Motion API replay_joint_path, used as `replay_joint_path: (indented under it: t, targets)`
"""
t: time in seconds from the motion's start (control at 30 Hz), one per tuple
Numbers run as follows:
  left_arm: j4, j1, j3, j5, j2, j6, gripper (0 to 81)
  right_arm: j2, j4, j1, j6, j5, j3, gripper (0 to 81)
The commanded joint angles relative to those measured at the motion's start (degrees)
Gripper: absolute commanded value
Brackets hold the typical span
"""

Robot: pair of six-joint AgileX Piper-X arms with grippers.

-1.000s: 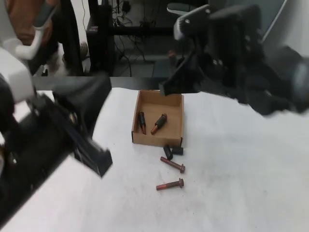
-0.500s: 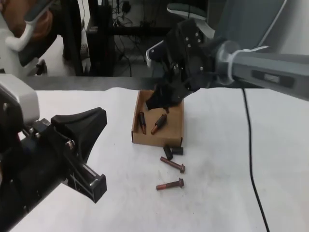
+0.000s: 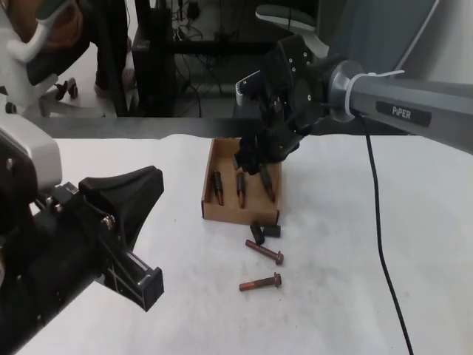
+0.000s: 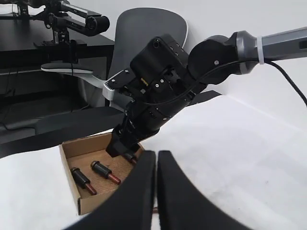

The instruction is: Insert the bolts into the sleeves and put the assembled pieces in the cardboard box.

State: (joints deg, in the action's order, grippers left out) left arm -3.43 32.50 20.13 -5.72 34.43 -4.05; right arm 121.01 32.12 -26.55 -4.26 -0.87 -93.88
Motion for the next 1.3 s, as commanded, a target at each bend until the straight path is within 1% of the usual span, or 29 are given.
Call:
replay_joint_path:
  t: [0.0, 0.1, 0.23, 0.3, 0.37, 0.43, 0.53, 0.67, 0.77, 0.97, 1.03, 1.1, 1.2, 1.23, 1.27]
  targets:
    - [-0.24, 0.08, 0.10, 0.06, -0.55, -0.22, 1.8, -1.04, 1.90, 0.04, -0.07, 5.01, -0.69, 60.8]
    - [-0.24, 0.08, 0.10, -0.27, -0.55, -0.22, 1.8, -1.82, 4.74, 0.04, -2.42, 8.10, -0.69, 58.7]
    - [-0.24, 0.08, 0.10, -2.55, -0.55, -0.22, 1.8, -3.94, 12.64, 0.04, -11.30, 8.10, -0.69, 58.8]
    - [-0.24, 0.08, 0.10, -2.97, -0.55, -0.22, 1.8, -5.15, 17.24, 0.04, -18.14, 7.67, -0.69, 53.5]
    - [-0.24, 0.08, 0.10, -2.97, -0.55, -0.22, 1.8, -6.83, 22.21, -0.13, -26.60, 5.56, -0.69, 42.4]
    - [-0.24, 0.08, 0.10, -3.15, -0.55, -0.22, 1.8, -8.23, 25.87, -0.12, -32.48, 4.49, -0.69, 34.9]
    - [-0.24, 0.08, 0.10, -3.49, -0.55, -0.22, 1.8, -10.07, 29.66, -0.12, -38.53, 4.99, -0.69, 30.2]
    - [-0.35, 0.08, 0.10, -3.49, -0.55, -0.22, 1.8, -10.55, 32.10, -0.83, -44.25, 4.50, -0.69, 30.0]
    - [-0.35, 0.08, 0.10, -3.88, -0.55, -0.22, 1.8, -10.43, 33.34, -1.59, -46.65, 4.42, -0.49, 30.0]
    - [-0.35, 0.08, 0.10, -3.88, -0.55, -0.22, 1.8, -9.60, 33.28, -2.81, -47.51, 4.61, 0.49, 30.0]
    - [-0.35, 0.08, 0.10, -3.88, -0.55, -0.22, 1.8, -8.57, 33.43, -2.85, -47.32, 4.60, 0.73, 31.1]
    - [-0.23, 0.08, 0.10, -3.87, -0.55, -0.22, 1.8, -7.43, 34.06, -3.19, -47.20, 4.60, 0.72, 35.0]
    - [-0.23, 0.08, 0.10, -4.05, -0.55, -0.22, 1.8, -5.99, 34.59, -3.23, -47.18, 4.43, 0.72, 48.2]
    - [-0.23, 0.08, 0.10, -4.61, -0.55, -0.22, 1.8, -5.79, 34.13, -3.23, -46.98, 4.10, 0.72, 50.3]
    - [-0.23, 0.08, 0.10, -4.94, -0.55, -0.22, 1.8, -5.55, 33.73, -3.23, -46.76, 3.80, 0.72, 49.7]
